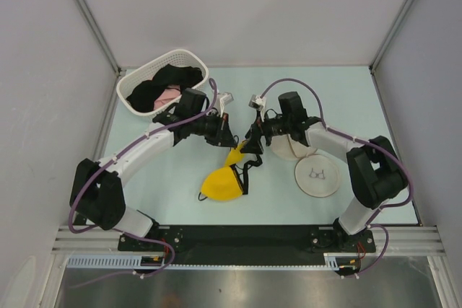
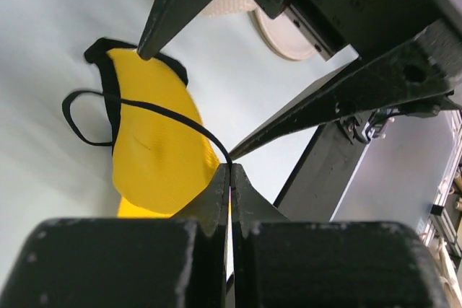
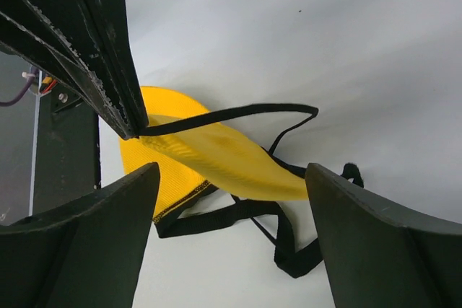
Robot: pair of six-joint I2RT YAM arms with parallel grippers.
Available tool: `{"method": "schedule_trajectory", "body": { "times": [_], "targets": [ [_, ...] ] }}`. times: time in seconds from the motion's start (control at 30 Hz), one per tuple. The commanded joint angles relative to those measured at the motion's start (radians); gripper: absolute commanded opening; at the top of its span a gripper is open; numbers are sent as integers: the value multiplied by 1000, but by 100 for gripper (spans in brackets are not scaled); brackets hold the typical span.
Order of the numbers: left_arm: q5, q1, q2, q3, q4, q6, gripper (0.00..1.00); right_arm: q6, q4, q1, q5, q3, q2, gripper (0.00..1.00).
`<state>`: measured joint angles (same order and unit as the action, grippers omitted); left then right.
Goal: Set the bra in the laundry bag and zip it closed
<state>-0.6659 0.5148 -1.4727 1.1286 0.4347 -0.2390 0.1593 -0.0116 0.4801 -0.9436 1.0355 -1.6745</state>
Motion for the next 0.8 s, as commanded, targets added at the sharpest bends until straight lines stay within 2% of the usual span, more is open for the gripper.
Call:
{"method": "schedule_trajectory", "body": {
  "times": [0.0, 0.1, 0.17, 0.3, 0.33, 0.4, 0.43, 0.5, 0.53, 0.57, 0.6, 0.63, 0.73, 0.77],
  "targets": [
    [-46, -7, 48, -12, 15, 59, 0, 36, 51, 29, -12, 38, -4, 83],
    [-55, -12, 55, -15, 22, 73, 0, 39, 39, 58, -1, 6, 16, 72],
    [-54, -15, 57, -12, 35, 81, 0, 14, -13, 61, -12, -15, 22, 60],
    [-44, -38, 61, -10, 53, 76, 0, -14, -19, 97, -12, -18, 28, 46],
    [-43, -44, 66, -16, 53, 72, 0, -23, -25, 106, 8, -22, 30, 30],
    [-12, -58, 89, -27, 47, 27, 0, -72, -36, 144, 60, -34, 33, 16],
    [5, -62, 103, -48, 35, 11, 14, -99, -54, 159, 84, -40, 44, 8],
    [87, -64, 162, -75, 32, -57, 39, -154, -96, 199, 176, -75, 61, 5],
    [186, -68, 185, -113, 33, -84, 60, -200, -114, 240, 215, -81, 71, 4],
    [233, -71, 216, -136, 38, -150, 71, -222, -117, 259, 271, -84, 87, 4],
    [273, -79, 280, -165, 35, -184, 76, -242, -116, 274, 317, -86, 91, 2],
    [373, -81, 317, -212, 47, -213, 79, -266, -111, 296, 348, -84, 94, 0],
    [517, -101, 434, -289, 128, -333, 77, -290, -96, 325, 434, -94, 122, 0],
    [506, -108, 458, -317, 128, -391, 76, -303, -93, 330, 448, -97, 130, 0]
  ]
}}
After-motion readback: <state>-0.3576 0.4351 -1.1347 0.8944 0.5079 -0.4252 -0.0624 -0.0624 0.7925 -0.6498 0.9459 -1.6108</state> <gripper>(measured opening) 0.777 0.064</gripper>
